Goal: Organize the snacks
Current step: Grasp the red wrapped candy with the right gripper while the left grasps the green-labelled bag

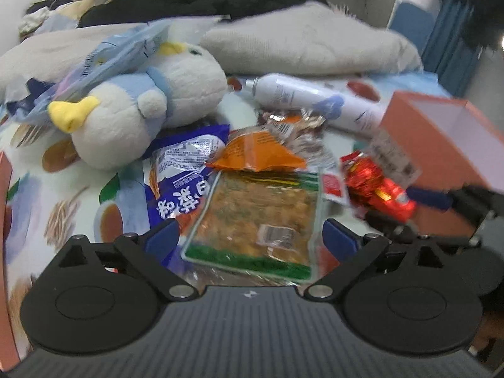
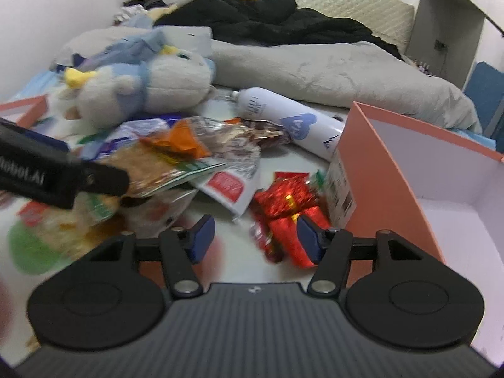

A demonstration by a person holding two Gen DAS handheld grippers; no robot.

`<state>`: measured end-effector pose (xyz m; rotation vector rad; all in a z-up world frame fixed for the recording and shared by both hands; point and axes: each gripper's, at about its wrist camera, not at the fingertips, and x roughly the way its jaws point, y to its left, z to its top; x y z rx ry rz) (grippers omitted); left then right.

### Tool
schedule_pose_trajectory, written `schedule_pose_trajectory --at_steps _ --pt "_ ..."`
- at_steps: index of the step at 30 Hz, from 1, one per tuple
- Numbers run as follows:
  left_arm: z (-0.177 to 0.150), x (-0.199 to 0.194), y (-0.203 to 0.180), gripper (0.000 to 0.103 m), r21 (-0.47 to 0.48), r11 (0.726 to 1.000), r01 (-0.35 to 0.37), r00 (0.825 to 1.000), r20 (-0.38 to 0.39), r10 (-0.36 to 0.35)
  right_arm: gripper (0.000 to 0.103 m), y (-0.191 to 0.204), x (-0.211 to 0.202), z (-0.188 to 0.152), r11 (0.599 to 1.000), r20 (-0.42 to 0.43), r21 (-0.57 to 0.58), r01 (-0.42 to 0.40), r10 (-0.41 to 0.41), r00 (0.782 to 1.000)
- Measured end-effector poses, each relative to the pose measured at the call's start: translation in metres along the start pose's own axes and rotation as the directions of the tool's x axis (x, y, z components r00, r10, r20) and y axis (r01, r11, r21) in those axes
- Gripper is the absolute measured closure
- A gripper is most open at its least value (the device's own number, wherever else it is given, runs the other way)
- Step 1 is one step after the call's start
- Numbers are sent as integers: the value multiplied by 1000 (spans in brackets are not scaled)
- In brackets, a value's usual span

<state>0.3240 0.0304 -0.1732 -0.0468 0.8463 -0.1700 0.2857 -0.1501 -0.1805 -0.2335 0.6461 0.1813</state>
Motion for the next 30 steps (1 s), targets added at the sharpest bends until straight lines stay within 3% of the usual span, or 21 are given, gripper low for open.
schedule_pose_trajectory --at_steps 9,16,21,22,30 --pt "10 36 11 3 -6 997 83 996 -40 -83 43 3 36 15 992 12 -87 92 -91 996" --pt "10 46 17 5 -64 991 118 991 -48 -121 44 3 61 17 990 -48 -125 71 -77 996" --pt "5 37 12 21 -57 991 121 992 -40 -123 44 6 62 14 987 -53 -143 73 -82 995" --pt "4 34 11 24 -54 991 126 991 -39 -128 50 6 61 13 986 -54 -148 79 -87 995" --pt "-6 14 4 50 -45 993 108 994 -16 -109 65 2 44 14 987 -63 -151 54 -64 996"
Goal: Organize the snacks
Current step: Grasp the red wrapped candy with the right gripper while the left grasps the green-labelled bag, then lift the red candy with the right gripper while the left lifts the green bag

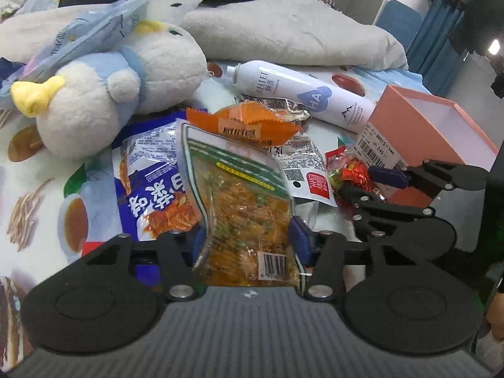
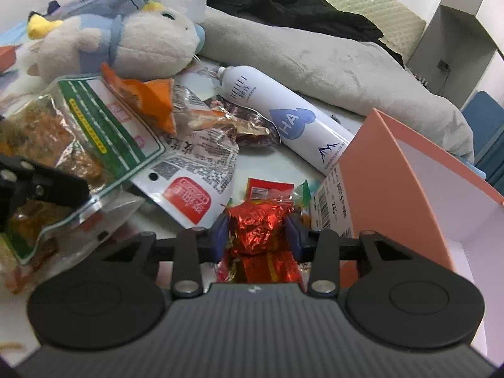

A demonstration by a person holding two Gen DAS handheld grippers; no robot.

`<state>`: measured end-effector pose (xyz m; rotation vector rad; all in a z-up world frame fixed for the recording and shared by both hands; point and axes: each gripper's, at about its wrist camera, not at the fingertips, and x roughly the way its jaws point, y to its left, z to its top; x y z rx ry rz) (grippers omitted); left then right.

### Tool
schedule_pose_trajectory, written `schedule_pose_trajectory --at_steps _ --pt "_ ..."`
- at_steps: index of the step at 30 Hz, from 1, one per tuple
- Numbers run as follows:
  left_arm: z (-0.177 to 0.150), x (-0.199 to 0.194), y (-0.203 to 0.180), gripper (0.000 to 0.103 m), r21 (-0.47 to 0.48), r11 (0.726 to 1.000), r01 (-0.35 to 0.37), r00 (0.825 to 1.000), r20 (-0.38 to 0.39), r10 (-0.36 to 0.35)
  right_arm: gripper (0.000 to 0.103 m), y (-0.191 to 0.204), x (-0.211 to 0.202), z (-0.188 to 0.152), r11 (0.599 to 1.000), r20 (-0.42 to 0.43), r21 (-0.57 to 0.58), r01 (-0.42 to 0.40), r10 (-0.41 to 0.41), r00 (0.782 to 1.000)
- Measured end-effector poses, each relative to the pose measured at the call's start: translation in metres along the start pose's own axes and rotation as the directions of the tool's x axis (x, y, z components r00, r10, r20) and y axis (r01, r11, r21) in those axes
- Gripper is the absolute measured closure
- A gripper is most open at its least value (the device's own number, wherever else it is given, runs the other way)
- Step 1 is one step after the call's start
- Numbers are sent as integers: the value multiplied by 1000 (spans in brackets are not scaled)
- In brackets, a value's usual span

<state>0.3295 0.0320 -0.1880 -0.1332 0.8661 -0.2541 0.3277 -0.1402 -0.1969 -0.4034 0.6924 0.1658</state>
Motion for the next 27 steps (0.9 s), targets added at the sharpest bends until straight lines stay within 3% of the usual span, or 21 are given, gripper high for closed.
schedule_pose_trajectory --at_steps 8,11,17,27 --pt "-16 -31 4 76 -98 995 4 1000 22 -1 78 4 -33 -11 999 12 -14 -35 35 999" --pt "-27 -44 5 81 -132 991 2 999 32 2 79 7 -48 -15 999 25 -21 -45 45 999" --pt "-46 -69 4 82 -186 982 5 999 52 5 83 15 -77 -22 996 45 -53 -68 71 996" --pt "-80 -102 -7 83 -227 974 23 1000 7 -22 83 33 -129 -50 988 28 -115 -100 104 994"
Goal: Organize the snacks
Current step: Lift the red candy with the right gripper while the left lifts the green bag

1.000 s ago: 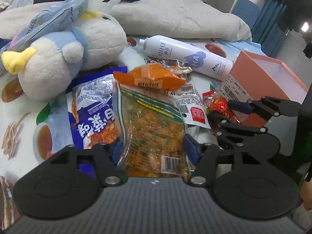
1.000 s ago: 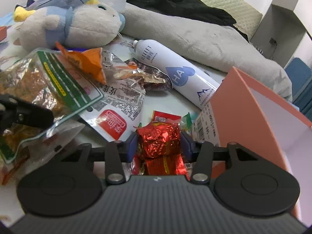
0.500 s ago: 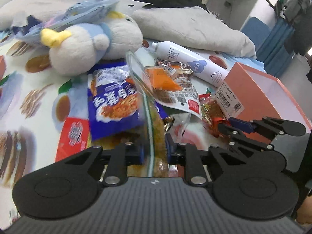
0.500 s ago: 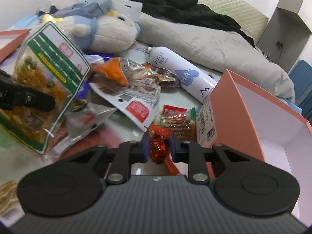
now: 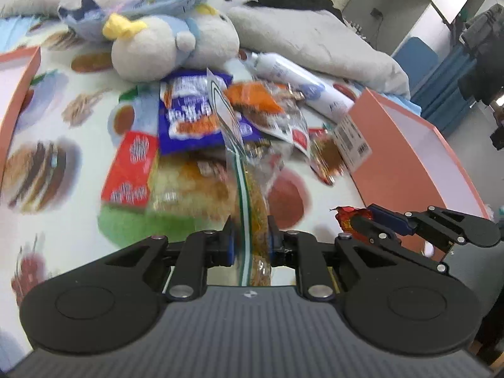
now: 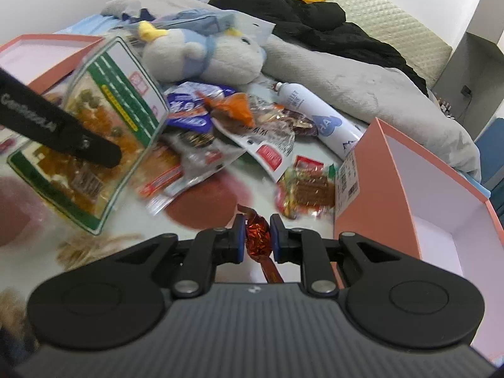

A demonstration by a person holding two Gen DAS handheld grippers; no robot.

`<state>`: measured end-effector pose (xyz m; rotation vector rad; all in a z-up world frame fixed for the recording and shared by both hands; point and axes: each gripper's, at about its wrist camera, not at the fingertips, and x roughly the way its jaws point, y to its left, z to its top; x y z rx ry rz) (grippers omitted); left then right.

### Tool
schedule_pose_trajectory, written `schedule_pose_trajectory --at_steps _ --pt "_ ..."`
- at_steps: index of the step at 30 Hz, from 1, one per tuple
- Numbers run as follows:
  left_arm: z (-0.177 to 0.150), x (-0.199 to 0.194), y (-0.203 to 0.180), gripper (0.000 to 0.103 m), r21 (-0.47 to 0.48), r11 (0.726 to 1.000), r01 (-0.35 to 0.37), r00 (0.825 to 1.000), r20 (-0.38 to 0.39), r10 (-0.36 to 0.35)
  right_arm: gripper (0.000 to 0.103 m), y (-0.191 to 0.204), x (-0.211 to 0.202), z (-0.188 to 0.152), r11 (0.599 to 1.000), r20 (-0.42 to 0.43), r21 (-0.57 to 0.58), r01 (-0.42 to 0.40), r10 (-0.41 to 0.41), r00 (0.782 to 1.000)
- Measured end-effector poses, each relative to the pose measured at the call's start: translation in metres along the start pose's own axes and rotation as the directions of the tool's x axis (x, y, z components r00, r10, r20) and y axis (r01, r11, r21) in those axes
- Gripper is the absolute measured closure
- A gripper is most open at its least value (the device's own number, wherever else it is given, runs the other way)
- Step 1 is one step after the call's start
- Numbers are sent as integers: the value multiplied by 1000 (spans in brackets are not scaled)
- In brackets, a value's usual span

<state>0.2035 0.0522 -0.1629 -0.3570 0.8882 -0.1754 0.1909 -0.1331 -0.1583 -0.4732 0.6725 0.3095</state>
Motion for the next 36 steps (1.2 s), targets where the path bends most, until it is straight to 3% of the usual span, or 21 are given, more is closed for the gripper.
schedule_pose_trajectory --at_steps 7,14,17,19,20,25,36 --pt "-35 -23 -13 83 -5 1000 7 999 -40 -7 83 18 -34 -29 999 -34 -12 -44 44 998" --pt "-56 -31 -18 83 -11 1000 1 998 -65 -1 80 26 -52 -43 994 -11 23 -106 107 994" --pt "-57 -31 -19 83 -13 1000 -4 998 -63 3 65 20 -51 -43 985 -18 71 -155 157 987" --pt "-56 -31 -20 83 -11 1000 -8 998 -61 7 31 17 -49 -45 983 -14 72 -168 169 986" --pt "-57 -31 -20 83 -11 1000 -8 998 -61 8 27 16 -49 -46 982 -12 62 -177 178 984" --pt "-56 -30 -22 83 -3 1000 -13 998 -63 13 27 9 -41 -49 973 -5 47 -228 228 974" --pt "-59 -26 -24 83 6 1000 -26 996 -82 26 28 -2 -5 -58 944 -50 138 -299 308 950"
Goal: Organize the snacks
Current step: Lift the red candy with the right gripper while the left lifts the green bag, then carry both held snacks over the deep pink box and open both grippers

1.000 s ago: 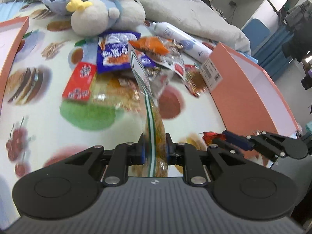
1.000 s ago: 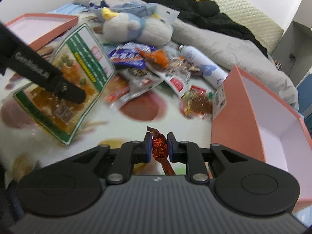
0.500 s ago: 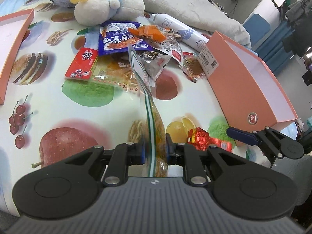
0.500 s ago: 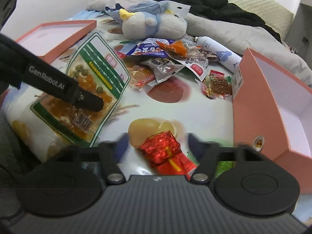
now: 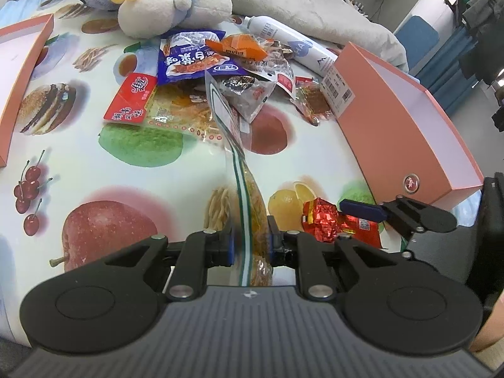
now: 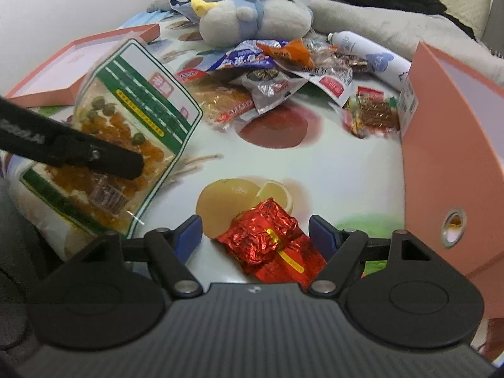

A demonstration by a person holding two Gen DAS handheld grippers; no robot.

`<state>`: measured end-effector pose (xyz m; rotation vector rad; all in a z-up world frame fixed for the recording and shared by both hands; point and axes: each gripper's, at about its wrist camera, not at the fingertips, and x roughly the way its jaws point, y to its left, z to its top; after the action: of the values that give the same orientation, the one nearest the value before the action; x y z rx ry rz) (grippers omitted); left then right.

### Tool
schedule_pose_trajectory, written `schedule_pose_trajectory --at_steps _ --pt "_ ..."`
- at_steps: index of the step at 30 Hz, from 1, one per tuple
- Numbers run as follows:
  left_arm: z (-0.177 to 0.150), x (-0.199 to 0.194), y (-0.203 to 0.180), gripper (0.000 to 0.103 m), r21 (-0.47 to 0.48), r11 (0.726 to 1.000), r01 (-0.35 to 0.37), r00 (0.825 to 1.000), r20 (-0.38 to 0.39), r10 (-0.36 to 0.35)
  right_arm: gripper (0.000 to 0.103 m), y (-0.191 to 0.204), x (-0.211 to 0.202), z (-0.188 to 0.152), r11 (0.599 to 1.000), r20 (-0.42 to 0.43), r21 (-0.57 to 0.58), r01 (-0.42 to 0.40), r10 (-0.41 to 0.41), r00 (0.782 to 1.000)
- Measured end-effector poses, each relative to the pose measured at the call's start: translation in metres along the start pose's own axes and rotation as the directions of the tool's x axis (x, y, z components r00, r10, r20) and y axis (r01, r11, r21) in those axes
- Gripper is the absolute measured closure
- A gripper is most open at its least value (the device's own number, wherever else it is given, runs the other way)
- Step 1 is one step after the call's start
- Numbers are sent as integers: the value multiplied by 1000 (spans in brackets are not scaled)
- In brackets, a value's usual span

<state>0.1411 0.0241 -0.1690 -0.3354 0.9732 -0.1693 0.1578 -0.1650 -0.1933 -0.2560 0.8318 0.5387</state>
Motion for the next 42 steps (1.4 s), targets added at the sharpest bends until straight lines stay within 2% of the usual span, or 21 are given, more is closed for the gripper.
schedule_pose_trajectory --at_steps 3,5,7,11,17,27,33,38,42 --pt "1 3 -2 83 6 1000 -8 1000 -8 8 29 -4 4 -3 998 -2 53 -15 15 1000" --pt "2 6 -4 83 13 1000 -10 1000 -15 10 40 -5 4 -4 997 3 77 -26 26 1000" --pt "4 6 -7 83 24 1000 -13 1000 -12 13 56 -4 2 -3 997 3 78 -24 24 1000" --pt "8 8 -11 83 25 1000 -11 1000 -6 12 60 -4 -3 1 996 6 93 -11 11 1000" --pt "14 3 -18 83 26 1000 -8 1000 14 8 77 -8 -15 6 993 38 119 8 -13 999" --pt "21 -5 -22 83 9 1000 2 999 37 -3 78 -12 -31 13 989 86 141 43 -56 995" --pt "40 -15 -33 83 31 999 14 998 69 -16 78 -18 -57 35 987 144 151 48 -70 987" --pt "65 -27 -47 83 53 998 26 994 105 -32 78 -30 -83 63 984 212 170 47 -83 974" --pt "88 -40 -64 83 94 995 29 988 149 -43 78 -41 -102 83 981 271 178 77 -124 955"
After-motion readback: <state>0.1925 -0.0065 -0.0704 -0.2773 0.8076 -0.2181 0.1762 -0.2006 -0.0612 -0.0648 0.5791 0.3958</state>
